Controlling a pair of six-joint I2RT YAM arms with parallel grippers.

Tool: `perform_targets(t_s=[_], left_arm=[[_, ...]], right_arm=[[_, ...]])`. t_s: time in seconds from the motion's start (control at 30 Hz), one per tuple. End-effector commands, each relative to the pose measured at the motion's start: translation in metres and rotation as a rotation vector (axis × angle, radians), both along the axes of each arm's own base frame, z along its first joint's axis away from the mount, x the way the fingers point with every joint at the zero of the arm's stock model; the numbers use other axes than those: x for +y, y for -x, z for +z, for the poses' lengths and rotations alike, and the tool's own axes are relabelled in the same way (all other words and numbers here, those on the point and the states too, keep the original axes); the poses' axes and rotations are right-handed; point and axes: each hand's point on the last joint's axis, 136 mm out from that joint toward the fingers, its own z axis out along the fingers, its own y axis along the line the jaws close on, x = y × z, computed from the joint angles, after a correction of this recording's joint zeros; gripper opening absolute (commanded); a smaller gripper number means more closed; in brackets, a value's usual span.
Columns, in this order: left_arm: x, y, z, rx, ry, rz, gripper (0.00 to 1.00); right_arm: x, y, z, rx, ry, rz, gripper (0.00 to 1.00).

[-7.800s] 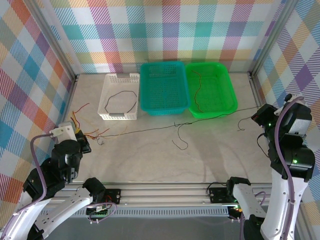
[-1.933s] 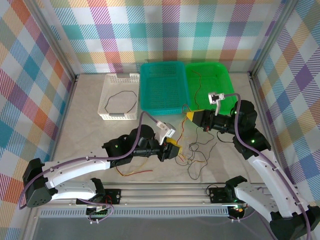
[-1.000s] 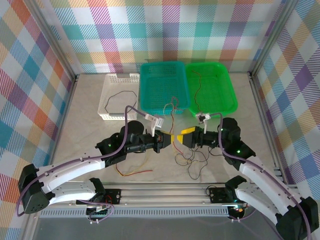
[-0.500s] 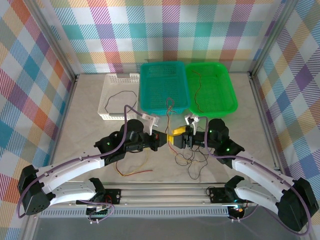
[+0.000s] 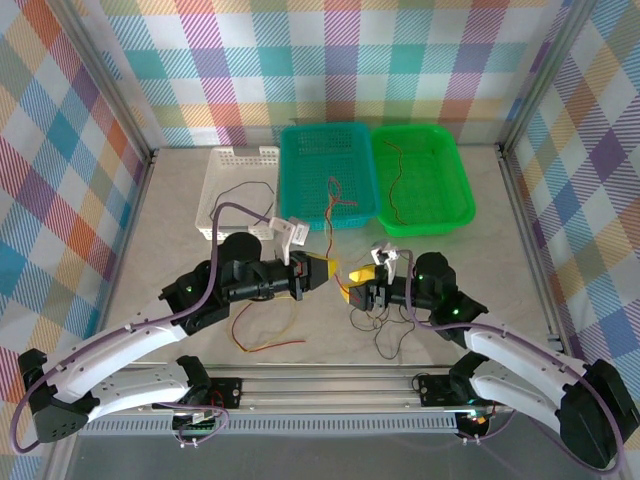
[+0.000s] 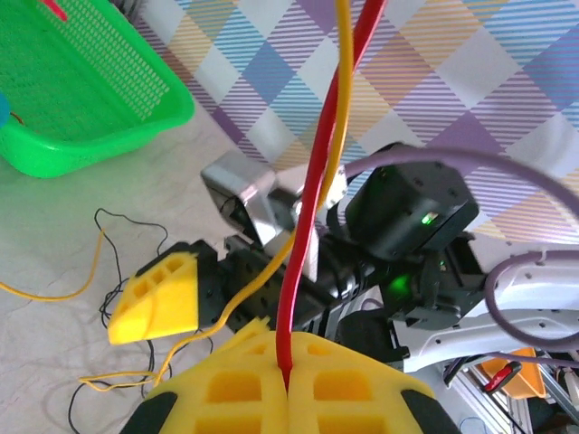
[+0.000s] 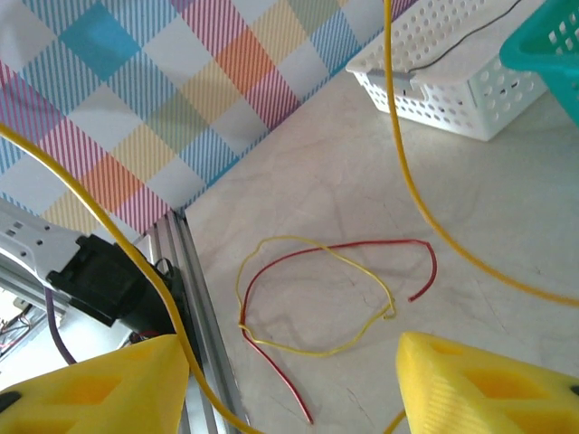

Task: Untangle the cables

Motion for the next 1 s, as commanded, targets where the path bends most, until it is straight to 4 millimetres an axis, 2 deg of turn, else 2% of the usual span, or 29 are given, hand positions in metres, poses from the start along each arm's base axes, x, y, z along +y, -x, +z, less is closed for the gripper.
perform_targets(t_s=[0.0,0.13,0.27,0.3,0.37,0.43,0.47,0.53,0.6,0.73,0.83,0.9,0.97], left_arm=[[-0.003,0.000,0.010,0.002,0.016,-0.010,0.00],[-0.007,0.000,0.009,0.014,0.022,-0.019,0.00],[-0.008,-0.001,0.012,0.016,0.031,-0.020,0.00],[-0.008,0.000,0.013,0.017,0.032,-0.020,0.00],[-0.006,0.001,0.014,0.015,0.029,-0.019,0.00],[0.002,0.002,0.016,0.002,0.007,-0.005,0.00],[0.007,0.002,0.017,-0.010,-0.009,0.008,0.00],[0.025,0.003,0.018,-0.028,-0.053,0.039,0.00],[0.044,0.003,0.018,-0.042,-0.103,0.072,0.00],[0.087,0.002,0.013,-0.065,-0.233,0.155,0.00],[0.119,0.001,0.009,-0.076,-0.310,0.224,0.00],[0.137,0.001,0.008,-0.087,-0.342,0.271,0.00],[0.149,0.003,0.005,-0.097,-0.370,0.299,0.00]], right_arm=[[0.003,0.005,-0.008,-0.046,0.007,0.024,0.64],[0.015,0.009,-0.013,-0.085,0.028,0.039,0.66],[0.029,0.001,-0.016,-0.108,0.061,0.015,0.60],[0.033,-0.002,-0.018,-0.112,0.069,0.009,0.54],[0.037,-0.008,-0.024,-0.110,0.108,-0.014,0.27],[0.033,-0.020,-0.030,-0.100,0.159,-0.077,0.01],[0.027,-0.025,-0.036,-0.083,0.201,-0.117,0.00],[0.008,-0.038,-0.043,-0.075,0.271,-0.231,0.00],[-0.017,-0.051,-0.041,-0.057,0.301,-0.354,0.00],[-0.094,-0.077,-0.025,0.039,0.320,-0.643,0.00],[-0.150,-0.083,-0.002,0.098,0.296,-0.827,0.00],[-0.168,-0.083,0.016,0.112,0.280,-0.867,0.00],[-0.173,-0.084,0.035,0.118,0.276,-0.865,0.00]])
